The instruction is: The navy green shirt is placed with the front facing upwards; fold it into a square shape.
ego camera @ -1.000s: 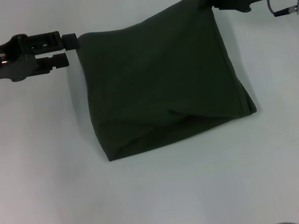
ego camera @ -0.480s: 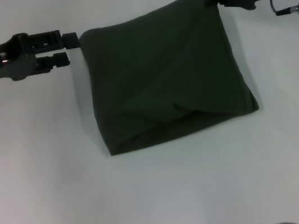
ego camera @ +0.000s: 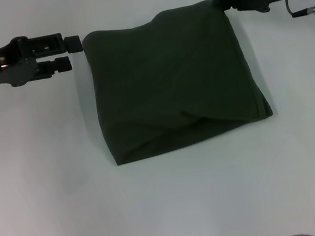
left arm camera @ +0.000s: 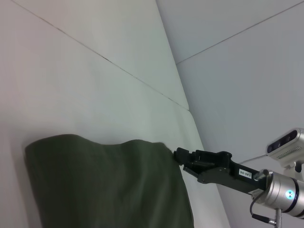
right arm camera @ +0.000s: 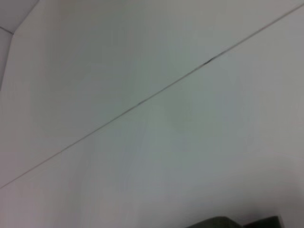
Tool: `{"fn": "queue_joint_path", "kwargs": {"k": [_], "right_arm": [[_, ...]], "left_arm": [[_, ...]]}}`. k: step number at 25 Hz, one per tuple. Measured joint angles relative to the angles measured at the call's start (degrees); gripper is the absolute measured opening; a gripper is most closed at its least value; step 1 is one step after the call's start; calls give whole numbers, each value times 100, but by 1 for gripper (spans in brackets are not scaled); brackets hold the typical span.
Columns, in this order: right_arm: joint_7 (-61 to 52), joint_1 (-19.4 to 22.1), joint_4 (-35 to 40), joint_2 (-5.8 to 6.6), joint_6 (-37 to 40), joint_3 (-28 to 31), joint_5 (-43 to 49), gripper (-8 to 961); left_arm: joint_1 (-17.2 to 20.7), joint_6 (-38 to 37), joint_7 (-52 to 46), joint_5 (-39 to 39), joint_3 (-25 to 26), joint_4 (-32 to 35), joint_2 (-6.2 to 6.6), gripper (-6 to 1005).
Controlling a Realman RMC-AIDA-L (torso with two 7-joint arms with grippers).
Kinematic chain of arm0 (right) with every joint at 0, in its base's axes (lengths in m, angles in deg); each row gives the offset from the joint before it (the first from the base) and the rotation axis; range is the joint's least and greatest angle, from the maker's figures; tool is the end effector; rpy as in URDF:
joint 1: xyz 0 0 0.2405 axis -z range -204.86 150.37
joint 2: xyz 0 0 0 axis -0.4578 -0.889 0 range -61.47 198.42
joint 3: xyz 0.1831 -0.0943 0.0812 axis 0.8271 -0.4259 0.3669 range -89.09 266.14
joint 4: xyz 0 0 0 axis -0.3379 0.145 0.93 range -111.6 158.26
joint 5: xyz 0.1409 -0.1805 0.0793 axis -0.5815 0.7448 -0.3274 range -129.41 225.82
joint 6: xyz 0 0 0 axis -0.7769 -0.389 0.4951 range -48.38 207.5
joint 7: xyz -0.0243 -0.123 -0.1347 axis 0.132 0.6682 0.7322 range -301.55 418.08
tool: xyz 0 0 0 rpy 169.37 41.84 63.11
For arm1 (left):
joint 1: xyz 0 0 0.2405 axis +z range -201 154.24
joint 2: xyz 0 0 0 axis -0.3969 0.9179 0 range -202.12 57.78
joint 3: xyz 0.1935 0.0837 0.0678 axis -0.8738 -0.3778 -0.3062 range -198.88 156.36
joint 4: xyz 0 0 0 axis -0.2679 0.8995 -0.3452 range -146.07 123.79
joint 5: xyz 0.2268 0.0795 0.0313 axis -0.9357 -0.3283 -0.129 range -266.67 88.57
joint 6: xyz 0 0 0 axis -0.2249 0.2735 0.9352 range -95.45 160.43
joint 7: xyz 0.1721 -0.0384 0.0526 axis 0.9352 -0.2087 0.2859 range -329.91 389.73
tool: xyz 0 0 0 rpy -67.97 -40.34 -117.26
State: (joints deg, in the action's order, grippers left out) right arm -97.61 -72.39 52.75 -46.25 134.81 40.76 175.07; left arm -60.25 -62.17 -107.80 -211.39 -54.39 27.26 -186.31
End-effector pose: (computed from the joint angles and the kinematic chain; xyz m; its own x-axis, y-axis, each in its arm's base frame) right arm 0.2502 0.4628 -0.0228 -0.0342 -0.8424 -0.5378 -0.9973 0.0639 -0.0367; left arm -0.2273 0.3766 0.0241 0.1486 0.9186 0.3663 0.9237 -0.2612 0.2803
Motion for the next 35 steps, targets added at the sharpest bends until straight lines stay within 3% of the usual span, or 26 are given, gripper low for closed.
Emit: {"fn": "queue_joint_path", "kwargs": {"k": [2, 6, 7, 11, 15, 18, 26, 35], "right_arm": [[-1, 11, 0, 13, 19, 16, -2, 87], [-6, 36, 29, 83, 116, 39, -9, 259], [-8, 43, 48, 121, 185, 62, -10, 302], [11, 49, 142, 372, 643, 332, -18, 324], [431, 71, 595, 568, 1717, 484, -25, 335], [888, 69, 859, 531, 2355, 499, -31, 336], [1026, 35, 918, 513, 3113, 409, 140, 461], [972, 181, 920, 731, 4408, 379, 748, 659]], "left_arm": [[1, 0, 1, 0, 0, 0, -1, 730], [3, -1, 4, 0, 0, 0, -3, 730], [4, 0, 7, 0, 0, 0, -2, 730], [5, 0, 12, -1, 0, 0, -2, 730], [-4, -20, 13, -1, 0, 0, 24, 730], [-26, -58, 4, -2, -14, 1, 54, 730], [-44, -376, -32, -57, -110, 1, 167, 730], [-45, -347, -35, -27, -94, 1, 150, 729]]}}
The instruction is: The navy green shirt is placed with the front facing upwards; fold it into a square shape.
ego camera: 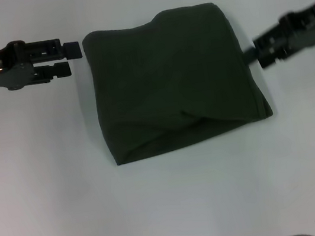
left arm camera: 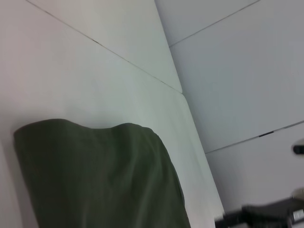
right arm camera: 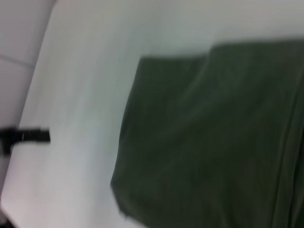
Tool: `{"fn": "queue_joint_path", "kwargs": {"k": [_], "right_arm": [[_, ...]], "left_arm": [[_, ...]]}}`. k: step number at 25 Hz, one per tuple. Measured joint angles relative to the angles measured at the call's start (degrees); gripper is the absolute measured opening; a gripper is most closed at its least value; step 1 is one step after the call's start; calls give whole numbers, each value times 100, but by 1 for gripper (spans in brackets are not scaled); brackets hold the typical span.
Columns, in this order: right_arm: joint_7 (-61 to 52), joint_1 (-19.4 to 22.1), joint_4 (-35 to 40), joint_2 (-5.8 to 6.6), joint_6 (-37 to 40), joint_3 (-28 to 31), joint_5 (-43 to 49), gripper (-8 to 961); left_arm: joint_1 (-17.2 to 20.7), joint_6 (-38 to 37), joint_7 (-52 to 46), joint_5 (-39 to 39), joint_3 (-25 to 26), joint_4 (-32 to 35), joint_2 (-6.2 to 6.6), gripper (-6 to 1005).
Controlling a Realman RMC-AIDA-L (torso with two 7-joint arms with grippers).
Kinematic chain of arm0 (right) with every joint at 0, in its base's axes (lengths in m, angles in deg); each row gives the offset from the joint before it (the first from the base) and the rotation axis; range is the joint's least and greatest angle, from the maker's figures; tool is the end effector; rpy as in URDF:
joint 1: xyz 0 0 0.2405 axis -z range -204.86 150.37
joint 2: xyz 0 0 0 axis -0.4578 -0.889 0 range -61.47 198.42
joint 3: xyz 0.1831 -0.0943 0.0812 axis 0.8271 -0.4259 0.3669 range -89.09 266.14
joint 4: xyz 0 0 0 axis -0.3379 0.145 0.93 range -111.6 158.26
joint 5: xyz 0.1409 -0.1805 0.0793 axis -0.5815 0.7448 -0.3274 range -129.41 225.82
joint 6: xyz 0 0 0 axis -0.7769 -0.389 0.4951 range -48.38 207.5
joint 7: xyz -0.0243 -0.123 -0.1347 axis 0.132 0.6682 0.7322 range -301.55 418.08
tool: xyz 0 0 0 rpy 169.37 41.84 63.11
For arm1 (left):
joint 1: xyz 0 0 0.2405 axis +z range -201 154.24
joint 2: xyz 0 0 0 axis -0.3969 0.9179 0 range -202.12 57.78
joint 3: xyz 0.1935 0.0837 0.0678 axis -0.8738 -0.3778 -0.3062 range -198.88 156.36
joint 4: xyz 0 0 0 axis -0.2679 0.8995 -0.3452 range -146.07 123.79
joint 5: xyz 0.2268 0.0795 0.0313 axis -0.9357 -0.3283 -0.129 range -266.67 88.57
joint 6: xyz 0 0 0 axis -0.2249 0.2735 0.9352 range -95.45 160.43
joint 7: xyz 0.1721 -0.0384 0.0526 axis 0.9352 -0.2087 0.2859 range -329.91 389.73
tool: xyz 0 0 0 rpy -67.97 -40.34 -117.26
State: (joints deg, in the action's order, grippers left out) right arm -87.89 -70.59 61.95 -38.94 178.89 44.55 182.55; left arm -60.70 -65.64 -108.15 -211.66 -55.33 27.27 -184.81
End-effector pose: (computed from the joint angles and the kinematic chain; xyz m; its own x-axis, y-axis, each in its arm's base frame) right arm 0.2293 0.3769 0.0377 0.2402 -0.9690 -0.0578 -0.9699 -0.2420 0.0264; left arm -0.2235 0.3706 0.0312 0.1832 0.9295 0.3200 0.9162 -0.2795 0.2871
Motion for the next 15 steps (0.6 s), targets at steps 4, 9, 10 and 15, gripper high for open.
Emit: {"fn": "queue_joint_path", "kwargs": {"k": [4, 9, 10, 15], "right_arm": [[-53, 150, 5, 10, 343, -41, 202, 656], [8, 339, 10, -8, 335, -42, 457, 647], [8, 339, 10, -8, 335, -42, 457, 646], [100, 400, -44, -108, 0, -42, 540, 643]], "left_arm": [[-6, 9, -2, 5, -8, 0, -16, 729], [-2, 18, 2, 9, 18, 0, -20, 729], [2, 20, 3, 10, 20, 0, -20, 729], [13, 30, 14, 10, 22, -1, -35, 729]]}}
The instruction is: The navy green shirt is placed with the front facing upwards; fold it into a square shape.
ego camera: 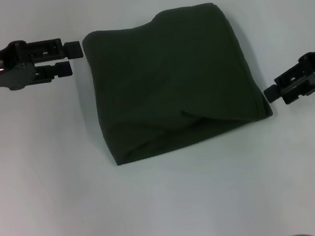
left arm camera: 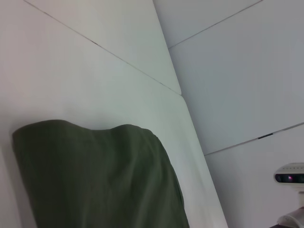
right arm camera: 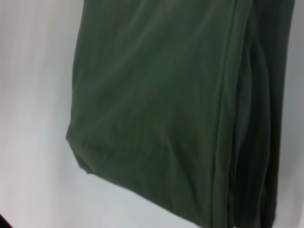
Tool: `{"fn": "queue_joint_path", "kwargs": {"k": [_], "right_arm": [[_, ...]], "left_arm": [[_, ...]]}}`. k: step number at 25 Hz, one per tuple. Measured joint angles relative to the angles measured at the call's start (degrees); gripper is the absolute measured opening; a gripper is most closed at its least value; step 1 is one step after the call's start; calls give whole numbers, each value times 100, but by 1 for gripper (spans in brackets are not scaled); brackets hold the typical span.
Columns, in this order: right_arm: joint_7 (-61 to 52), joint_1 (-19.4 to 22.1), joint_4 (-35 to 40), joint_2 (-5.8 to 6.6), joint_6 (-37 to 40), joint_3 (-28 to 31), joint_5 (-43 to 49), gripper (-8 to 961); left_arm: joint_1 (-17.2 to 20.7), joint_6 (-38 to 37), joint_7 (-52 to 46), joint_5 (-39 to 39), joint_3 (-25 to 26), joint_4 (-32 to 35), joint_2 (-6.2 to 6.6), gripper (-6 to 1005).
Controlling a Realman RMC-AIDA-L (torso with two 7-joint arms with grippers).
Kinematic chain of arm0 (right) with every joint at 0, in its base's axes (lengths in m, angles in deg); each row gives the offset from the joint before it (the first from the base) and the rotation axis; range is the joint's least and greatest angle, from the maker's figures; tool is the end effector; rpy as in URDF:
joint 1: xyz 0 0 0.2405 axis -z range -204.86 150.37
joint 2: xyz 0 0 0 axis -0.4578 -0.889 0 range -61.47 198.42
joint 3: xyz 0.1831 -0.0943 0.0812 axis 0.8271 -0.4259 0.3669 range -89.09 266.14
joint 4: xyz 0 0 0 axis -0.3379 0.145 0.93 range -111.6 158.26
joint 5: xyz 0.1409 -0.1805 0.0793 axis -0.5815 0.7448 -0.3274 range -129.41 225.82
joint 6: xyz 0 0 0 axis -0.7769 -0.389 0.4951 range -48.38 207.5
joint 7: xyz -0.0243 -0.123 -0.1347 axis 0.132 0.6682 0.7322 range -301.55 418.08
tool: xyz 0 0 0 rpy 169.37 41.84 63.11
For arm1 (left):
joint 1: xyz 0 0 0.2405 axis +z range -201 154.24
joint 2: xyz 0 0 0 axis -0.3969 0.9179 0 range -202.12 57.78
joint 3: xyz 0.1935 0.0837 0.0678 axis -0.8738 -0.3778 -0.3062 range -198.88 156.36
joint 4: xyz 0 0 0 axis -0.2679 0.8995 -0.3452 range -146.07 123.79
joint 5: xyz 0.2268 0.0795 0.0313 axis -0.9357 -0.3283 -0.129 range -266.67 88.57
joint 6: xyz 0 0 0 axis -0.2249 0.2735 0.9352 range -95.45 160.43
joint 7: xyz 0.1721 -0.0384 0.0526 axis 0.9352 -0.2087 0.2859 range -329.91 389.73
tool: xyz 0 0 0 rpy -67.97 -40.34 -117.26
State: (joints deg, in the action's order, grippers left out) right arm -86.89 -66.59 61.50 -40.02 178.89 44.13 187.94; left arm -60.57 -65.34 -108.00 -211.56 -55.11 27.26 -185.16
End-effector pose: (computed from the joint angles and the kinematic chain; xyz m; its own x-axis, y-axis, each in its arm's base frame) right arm 0.2683 0.3487 0.0273 0.1710 -0.9852 0.0141 -0.9846 -0.1714 -0.0332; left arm -0.2236 0.3705 0.0294 0.1782 0.9285 0.3257 0.9155 -0.2778 0.2910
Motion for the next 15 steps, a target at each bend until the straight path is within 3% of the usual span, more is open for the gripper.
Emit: {"fn": "queue_joint_path", "kwargs": {"k": [9, 15], "right_arm": [[-1, 5, -39, -268, -306, -92, 15, 640], [11, 3, -120, -351, -405, -57, 11, 639]], "left_arm": [[4, 9, 10, 0, 3, -8, -17, 729], [11, 16, 29, -1, 1, -9, -27, 729]]}}
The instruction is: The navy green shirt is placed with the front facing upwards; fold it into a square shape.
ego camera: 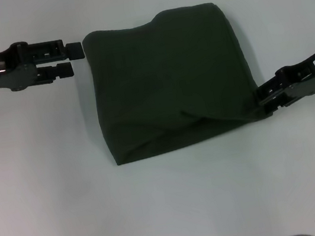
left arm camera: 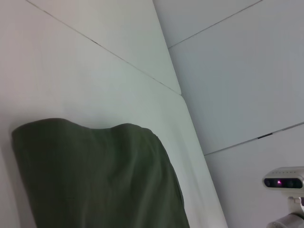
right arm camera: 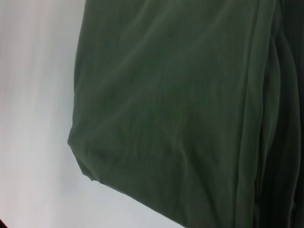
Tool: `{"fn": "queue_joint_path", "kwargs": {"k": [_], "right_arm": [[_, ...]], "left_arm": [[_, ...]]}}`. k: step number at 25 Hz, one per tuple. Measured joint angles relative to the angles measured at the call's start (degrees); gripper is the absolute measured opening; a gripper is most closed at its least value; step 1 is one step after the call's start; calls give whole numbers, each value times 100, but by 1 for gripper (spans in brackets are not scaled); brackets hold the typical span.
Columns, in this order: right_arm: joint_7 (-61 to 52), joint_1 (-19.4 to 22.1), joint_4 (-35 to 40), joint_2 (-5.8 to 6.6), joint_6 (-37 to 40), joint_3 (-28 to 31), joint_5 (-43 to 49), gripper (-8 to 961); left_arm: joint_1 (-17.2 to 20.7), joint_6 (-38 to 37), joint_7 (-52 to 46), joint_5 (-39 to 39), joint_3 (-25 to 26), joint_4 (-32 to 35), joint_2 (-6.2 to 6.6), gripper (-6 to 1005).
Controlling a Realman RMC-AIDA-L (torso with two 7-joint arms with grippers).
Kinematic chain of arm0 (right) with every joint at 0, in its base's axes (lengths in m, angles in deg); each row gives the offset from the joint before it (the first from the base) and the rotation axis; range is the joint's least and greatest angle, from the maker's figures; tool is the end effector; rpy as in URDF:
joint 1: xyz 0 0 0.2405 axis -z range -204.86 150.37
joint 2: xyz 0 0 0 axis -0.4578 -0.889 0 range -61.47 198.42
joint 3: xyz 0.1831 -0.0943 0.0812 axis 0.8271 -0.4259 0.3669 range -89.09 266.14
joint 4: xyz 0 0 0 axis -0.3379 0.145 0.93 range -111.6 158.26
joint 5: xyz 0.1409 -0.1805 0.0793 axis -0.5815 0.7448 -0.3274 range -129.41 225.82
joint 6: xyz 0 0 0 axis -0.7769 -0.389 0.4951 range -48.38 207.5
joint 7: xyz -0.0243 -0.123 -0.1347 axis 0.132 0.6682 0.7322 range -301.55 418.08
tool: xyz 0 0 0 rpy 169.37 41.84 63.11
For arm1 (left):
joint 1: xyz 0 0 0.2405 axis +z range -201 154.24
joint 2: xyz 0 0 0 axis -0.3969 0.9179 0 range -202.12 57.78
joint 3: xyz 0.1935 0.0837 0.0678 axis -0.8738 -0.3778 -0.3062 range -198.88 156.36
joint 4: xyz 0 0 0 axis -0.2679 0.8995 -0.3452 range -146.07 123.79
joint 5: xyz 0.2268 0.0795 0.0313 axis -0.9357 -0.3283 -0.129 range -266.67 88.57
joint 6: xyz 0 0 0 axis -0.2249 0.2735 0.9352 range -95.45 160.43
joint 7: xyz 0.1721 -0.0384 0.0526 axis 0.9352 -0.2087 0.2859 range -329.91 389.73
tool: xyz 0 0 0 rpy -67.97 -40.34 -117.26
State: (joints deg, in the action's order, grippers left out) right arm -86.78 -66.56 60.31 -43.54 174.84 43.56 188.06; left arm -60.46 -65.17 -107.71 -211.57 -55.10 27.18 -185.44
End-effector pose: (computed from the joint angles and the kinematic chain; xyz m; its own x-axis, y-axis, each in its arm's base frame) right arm 0.2654 0.3470 -0.0035 0.1640 -0.9864 0.0076 -0.9863 -0.1641 -0.0163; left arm -0.2239 0.3698 0.0272 0.1780 0.9283 0.3264 0.9148 -0.2783 0.2928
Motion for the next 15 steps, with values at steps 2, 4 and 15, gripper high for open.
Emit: {"fn": "queue_joint_path", "kwargs": {"k": [2, 4, 15], "right_arm": [[3, -9, -65, -3, -63, -19, 2, 638], [6, -16, -97, -5, -90, -19, -8, 638], [39, -69, -120, -66, -189, 51, -39, 586]], "left_arm": [[-12, 1, 1, 0, -4, 0, -2, 729], [-23, 2, 2, 0, -15, 0, -6, 729], [-33, 21, 6, 0, -35, 0, -10, 730]]}}
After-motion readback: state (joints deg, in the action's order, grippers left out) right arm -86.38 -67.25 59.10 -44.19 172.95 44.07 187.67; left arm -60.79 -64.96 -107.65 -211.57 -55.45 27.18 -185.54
